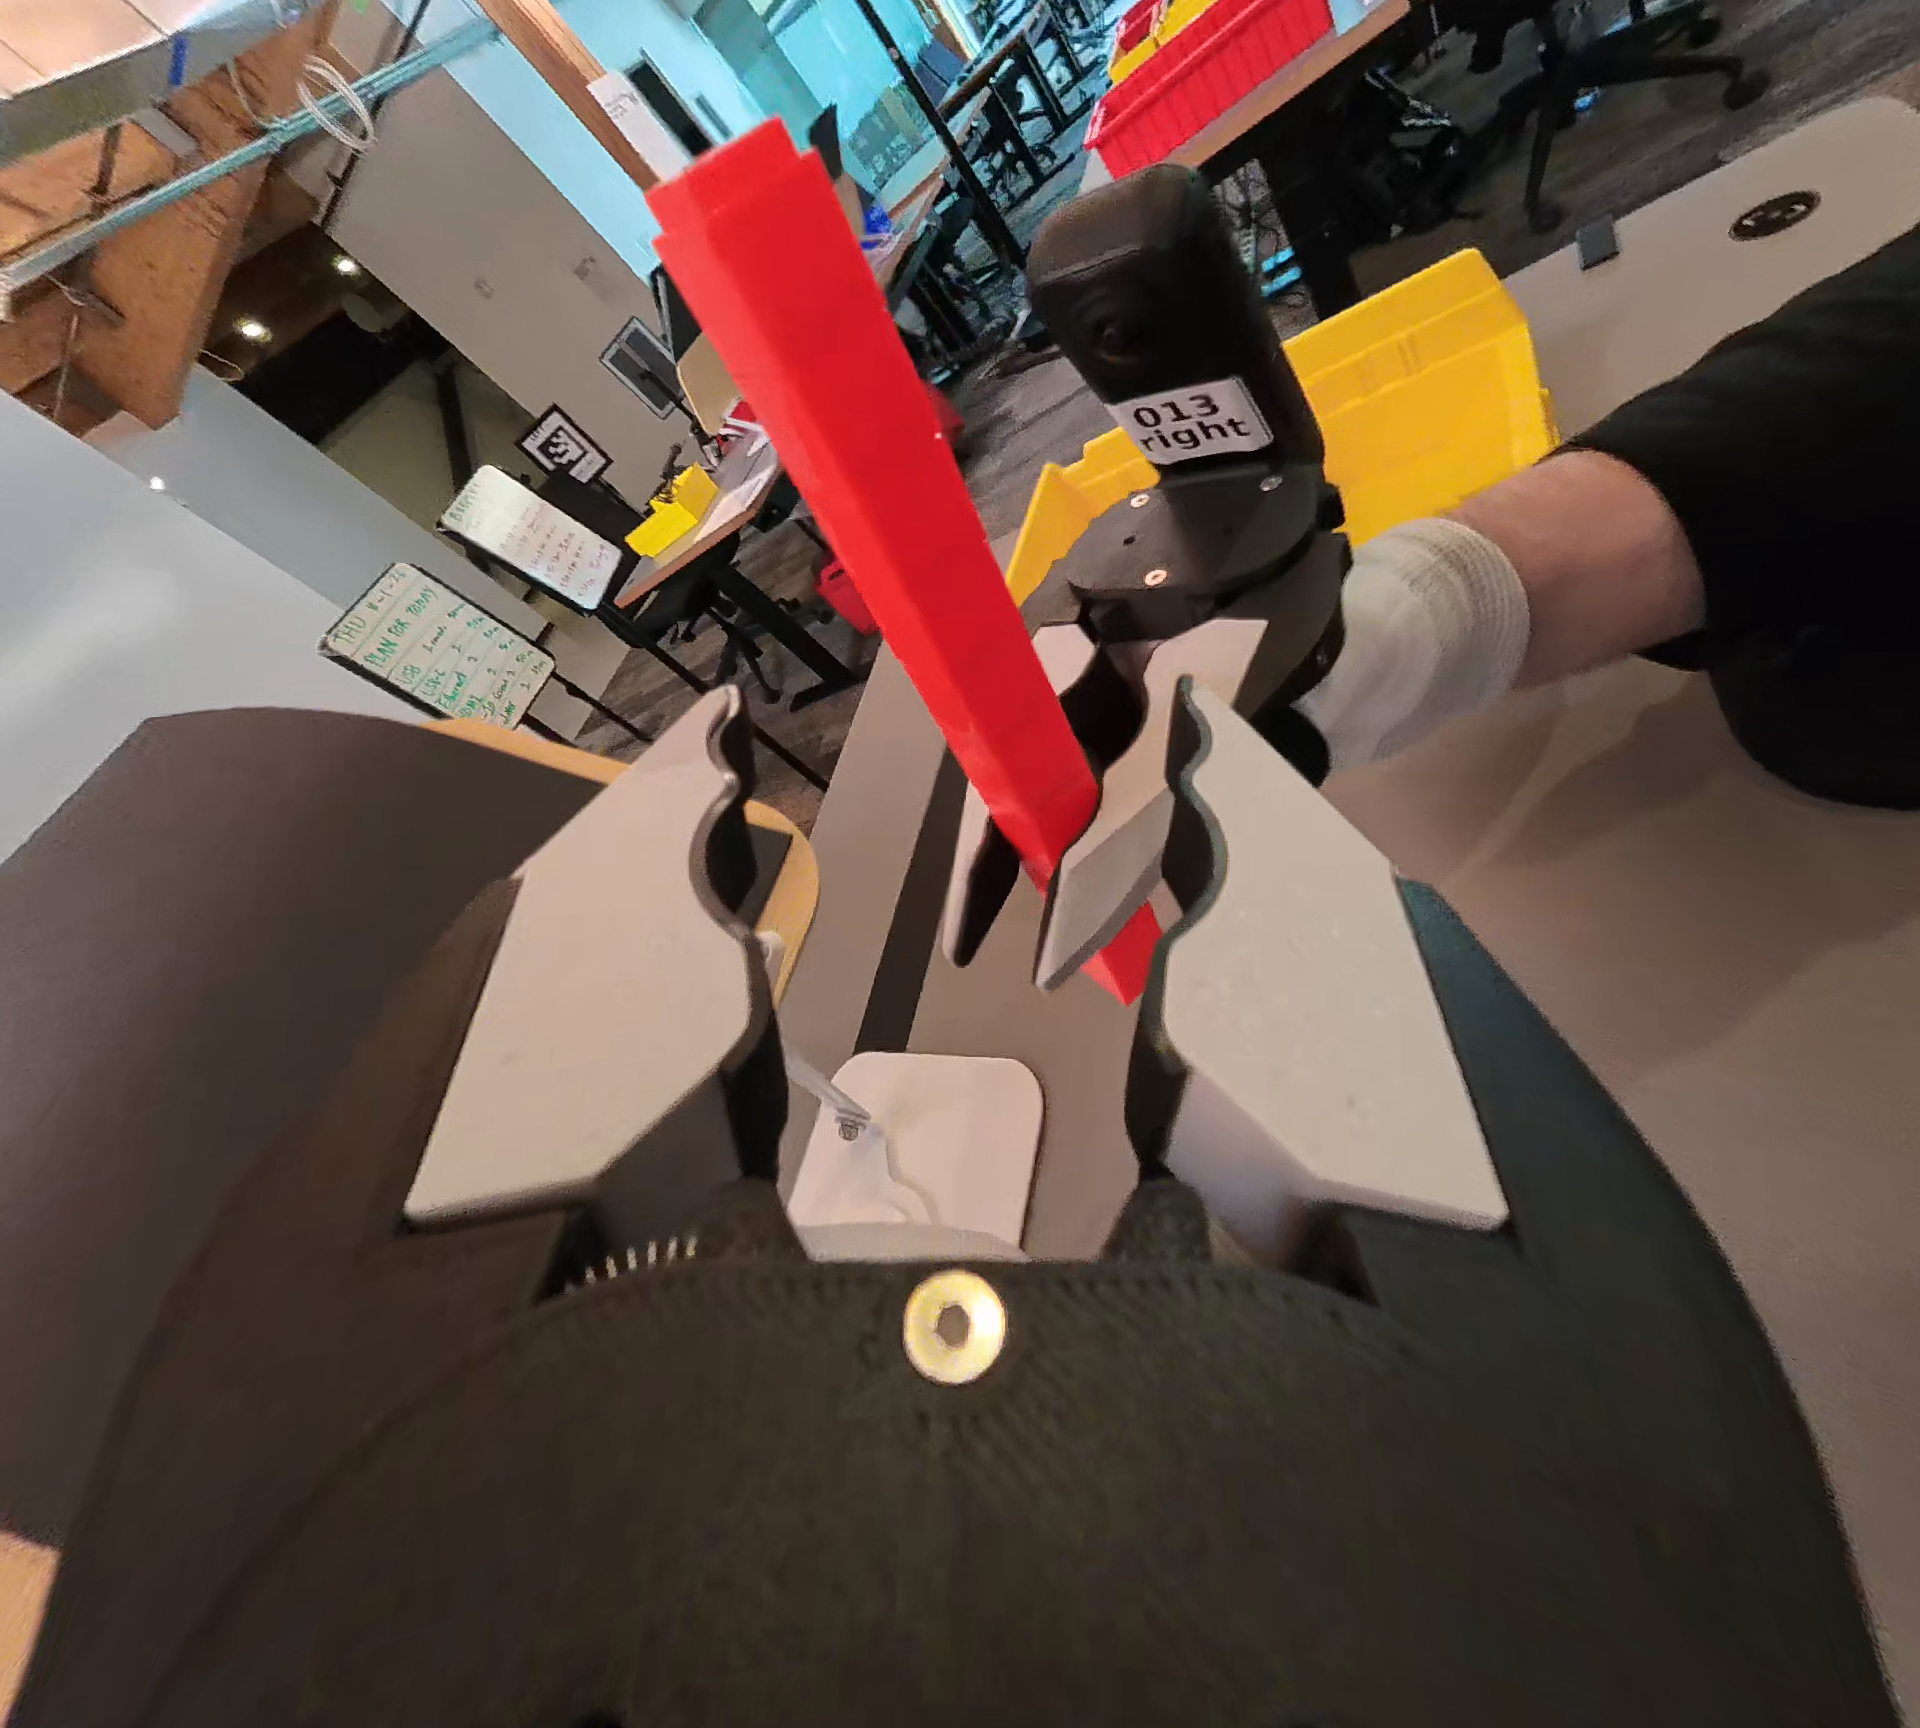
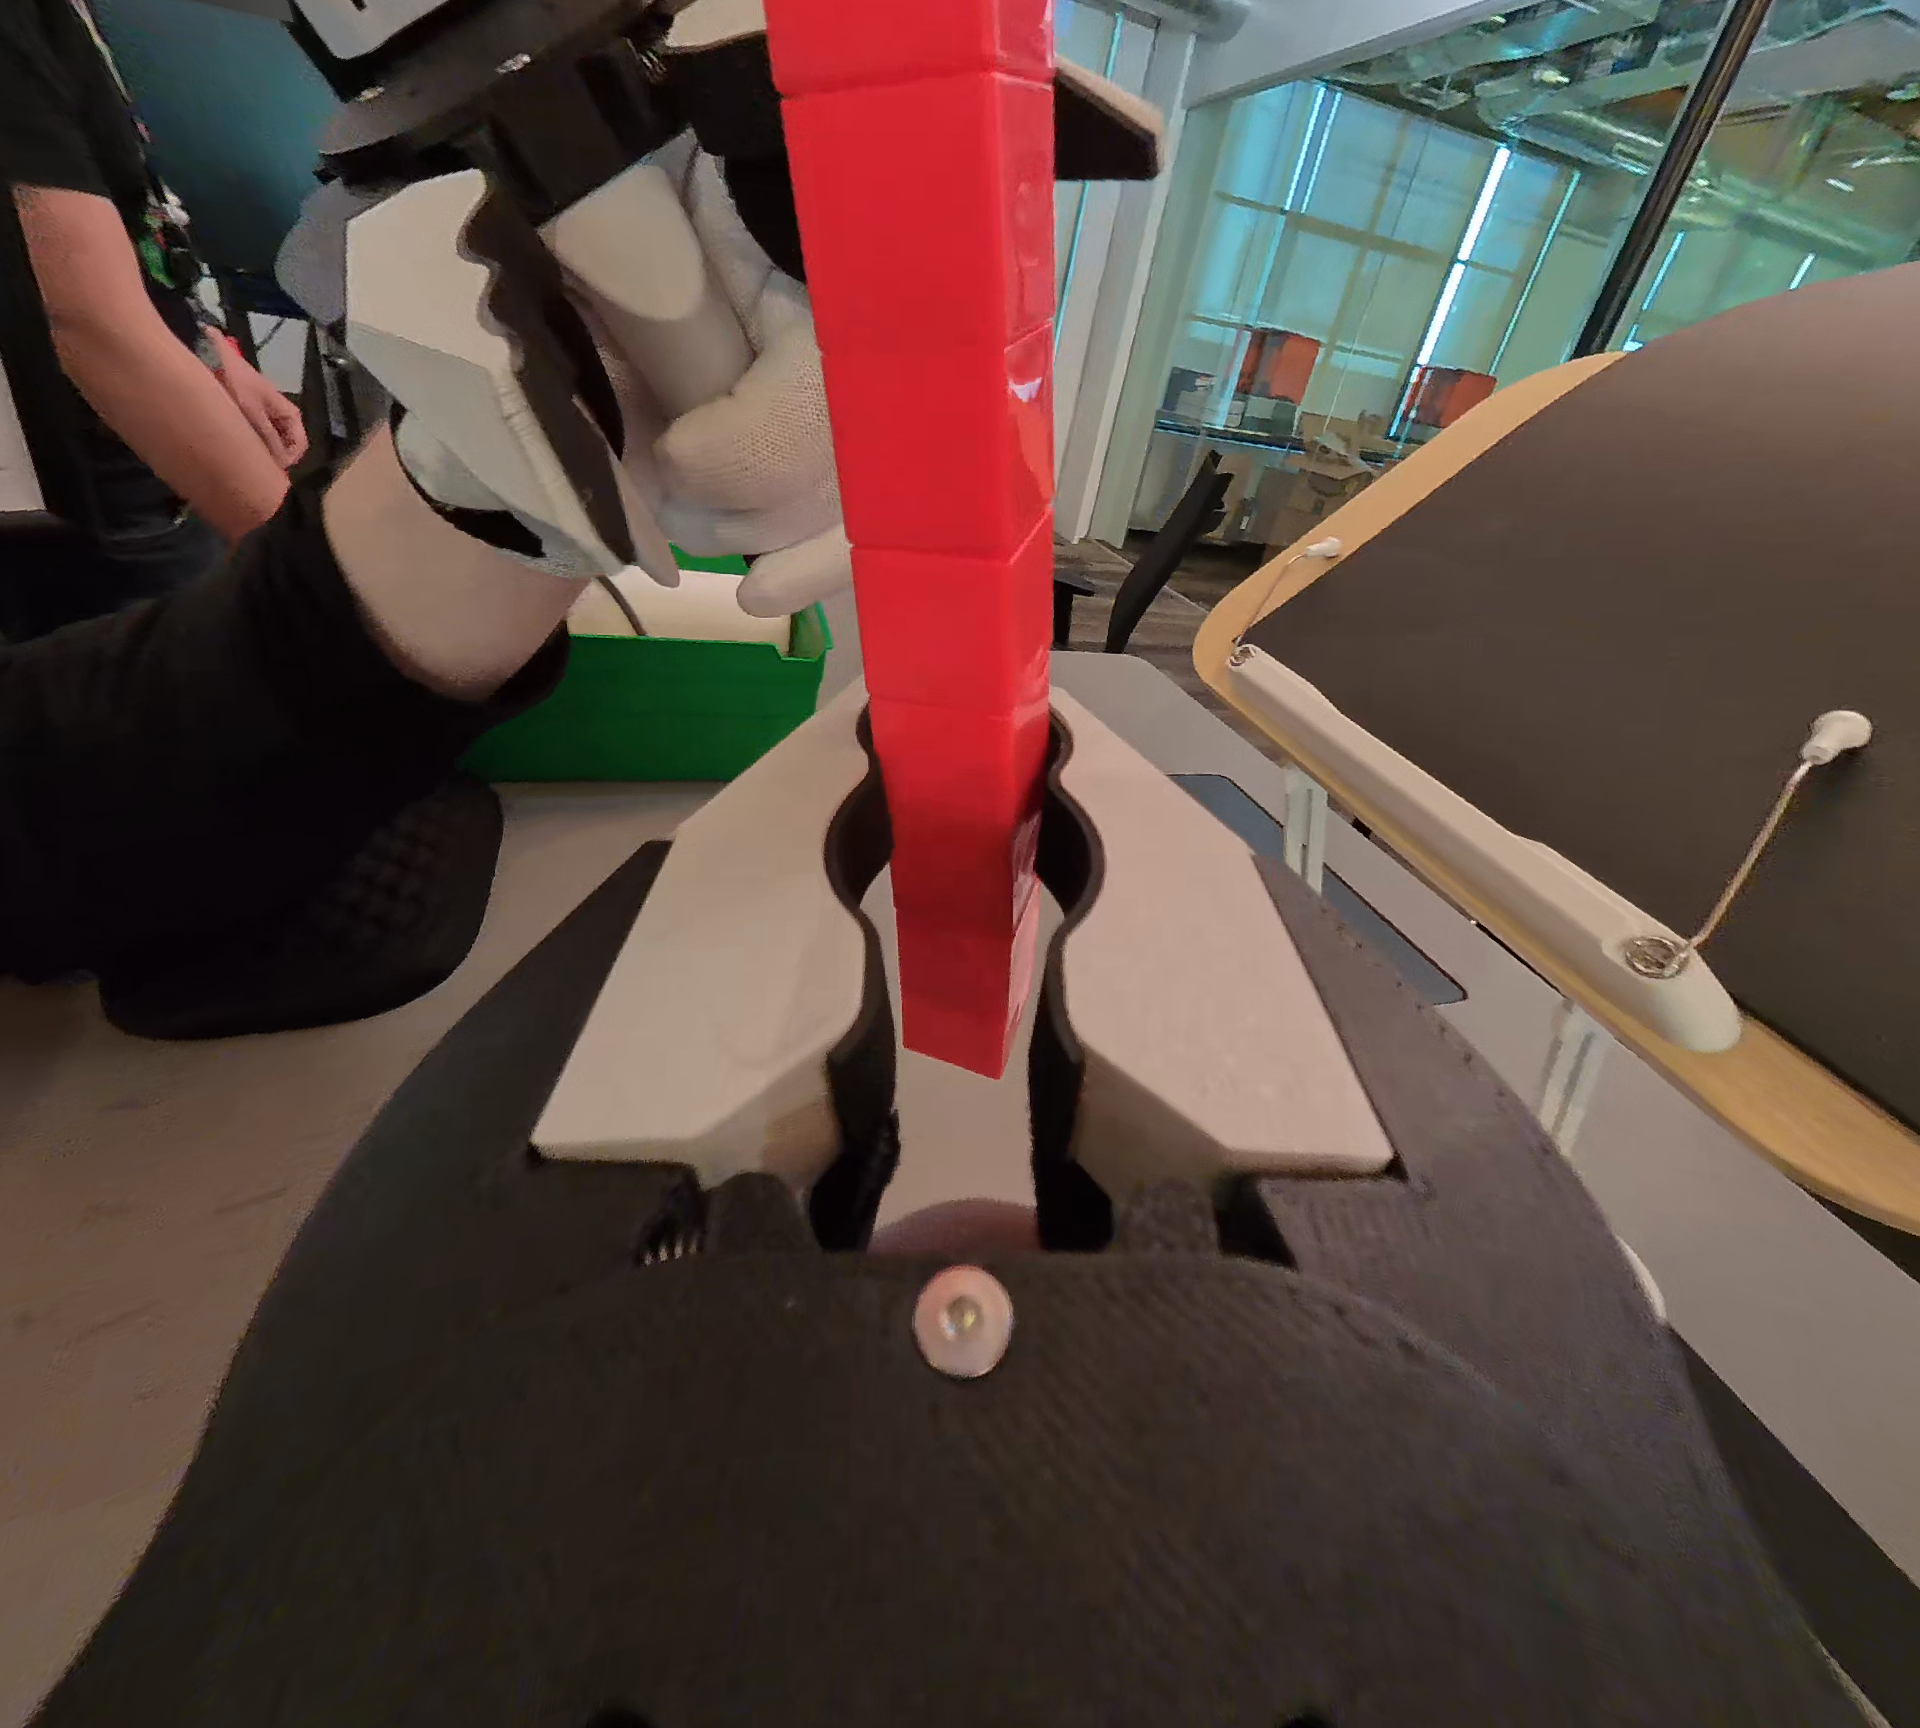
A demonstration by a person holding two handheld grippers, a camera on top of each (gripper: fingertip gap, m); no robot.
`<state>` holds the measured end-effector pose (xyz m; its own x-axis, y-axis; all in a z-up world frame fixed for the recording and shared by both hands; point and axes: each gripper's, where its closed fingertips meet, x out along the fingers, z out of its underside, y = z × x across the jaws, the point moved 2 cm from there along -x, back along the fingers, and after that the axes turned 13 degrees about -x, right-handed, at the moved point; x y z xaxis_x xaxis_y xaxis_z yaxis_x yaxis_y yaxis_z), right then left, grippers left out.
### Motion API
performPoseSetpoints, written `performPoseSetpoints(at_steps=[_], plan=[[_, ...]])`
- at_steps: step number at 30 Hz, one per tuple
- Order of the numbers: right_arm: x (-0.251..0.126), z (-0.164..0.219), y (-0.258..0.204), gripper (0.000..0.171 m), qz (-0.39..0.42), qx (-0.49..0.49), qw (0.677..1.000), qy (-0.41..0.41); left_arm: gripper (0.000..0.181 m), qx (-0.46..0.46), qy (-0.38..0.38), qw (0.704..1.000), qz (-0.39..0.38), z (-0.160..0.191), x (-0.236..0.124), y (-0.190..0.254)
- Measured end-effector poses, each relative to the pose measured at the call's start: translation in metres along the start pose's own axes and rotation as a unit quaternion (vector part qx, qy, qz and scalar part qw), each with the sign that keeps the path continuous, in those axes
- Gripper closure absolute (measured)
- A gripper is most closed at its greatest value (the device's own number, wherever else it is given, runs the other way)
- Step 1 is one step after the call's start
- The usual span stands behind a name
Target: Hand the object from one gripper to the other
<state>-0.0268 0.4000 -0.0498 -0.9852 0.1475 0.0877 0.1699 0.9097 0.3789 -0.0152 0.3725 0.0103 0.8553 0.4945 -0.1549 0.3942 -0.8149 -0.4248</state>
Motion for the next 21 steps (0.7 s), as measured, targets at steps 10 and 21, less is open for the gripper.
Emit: performPoseSetpoints(at_steps=[10, 21], plan=[[0.005, 0.004, -0.003, 0.150, 0.013, -0.033, 0.999, -0.027, 0.129, -0.024, 0.040, 0.999, -0.023, -0.010, 0.010, -0.004], [0.004, 0.005, 0.004, 0.151, 0.040, -0.045, 0.997, -0.043, 0.150, -0.028, 0.050, 0.998, -0.027, -0.010, 0.017, -0.003]])
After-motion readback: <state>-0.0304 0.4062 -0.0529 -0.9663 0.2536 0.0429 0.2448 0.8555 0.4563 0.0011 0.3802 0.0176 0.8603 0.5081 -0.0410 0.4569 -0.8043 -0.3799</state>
